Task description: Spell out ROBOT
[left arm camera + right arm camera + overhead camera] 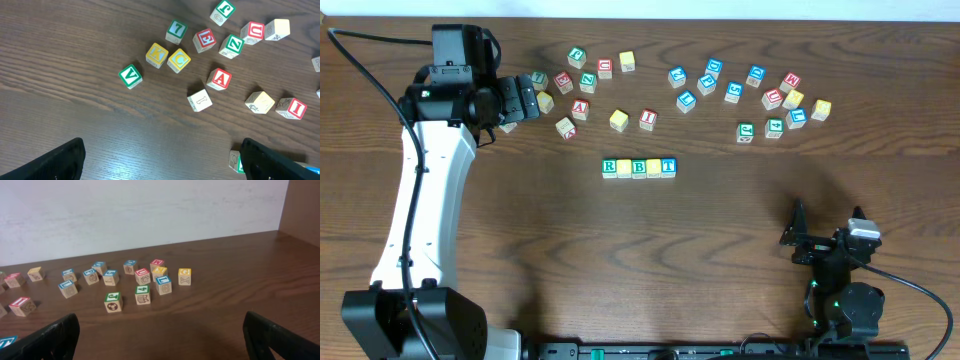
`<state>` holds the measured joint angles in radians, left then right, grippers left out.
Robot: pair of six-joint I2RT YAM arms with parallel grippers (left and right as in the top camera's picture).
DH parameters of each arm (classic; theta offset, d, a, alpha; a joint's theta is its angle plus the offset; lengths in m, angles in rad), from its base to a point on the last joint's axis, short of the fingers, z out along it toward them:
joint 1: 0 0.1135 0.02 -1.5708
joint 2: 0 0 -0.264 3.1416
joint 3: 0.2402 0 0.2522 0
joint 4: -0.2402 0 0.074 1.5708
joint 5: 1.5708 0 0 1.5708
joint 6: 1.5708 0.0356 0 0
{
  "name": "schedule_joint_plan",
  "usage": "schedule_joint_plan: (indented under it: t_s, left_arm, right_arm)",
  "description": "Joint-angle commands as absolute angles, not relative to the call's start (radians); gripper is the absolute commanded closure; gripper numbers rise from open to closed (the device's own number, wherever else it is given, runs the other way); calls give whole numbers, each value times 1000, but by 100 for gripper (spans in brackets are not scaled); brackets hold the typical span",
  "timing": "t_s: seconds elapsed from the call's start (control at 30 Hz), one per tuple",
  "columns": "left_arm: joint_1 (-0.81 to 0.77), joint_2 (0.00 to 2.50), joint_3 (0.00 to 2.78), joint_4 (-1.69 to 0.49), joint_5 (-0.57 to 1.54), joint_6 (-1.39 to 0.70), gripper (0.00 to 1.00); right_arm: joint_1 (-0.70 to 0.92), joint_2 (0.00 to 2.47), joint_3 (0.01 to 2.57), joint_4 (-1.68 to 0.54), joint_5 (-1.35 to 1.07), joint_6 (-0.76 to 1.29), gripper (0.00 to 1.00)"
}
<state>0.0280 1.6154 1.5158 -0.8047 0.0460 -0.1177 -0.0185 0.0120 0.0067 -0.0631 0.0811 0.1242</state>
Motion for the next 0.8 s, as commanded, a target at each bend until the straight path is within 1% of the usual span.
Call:
schedule_joint_plan:
  t_s: [0.0,0.57,0.77]
  left_arm:
    - [30,1608,1538,-807,40,-112,3]
    - [30,1607,1538,-807,40,-112,3]
    - [30,1524,1530,-807,21,-105,3]
  right_arm:
    - [-25,5,6,-68,72,115,1]
    - [-25,6,6,-68,72,115,1]
    - [-25,6,6,-68,72,115,1]
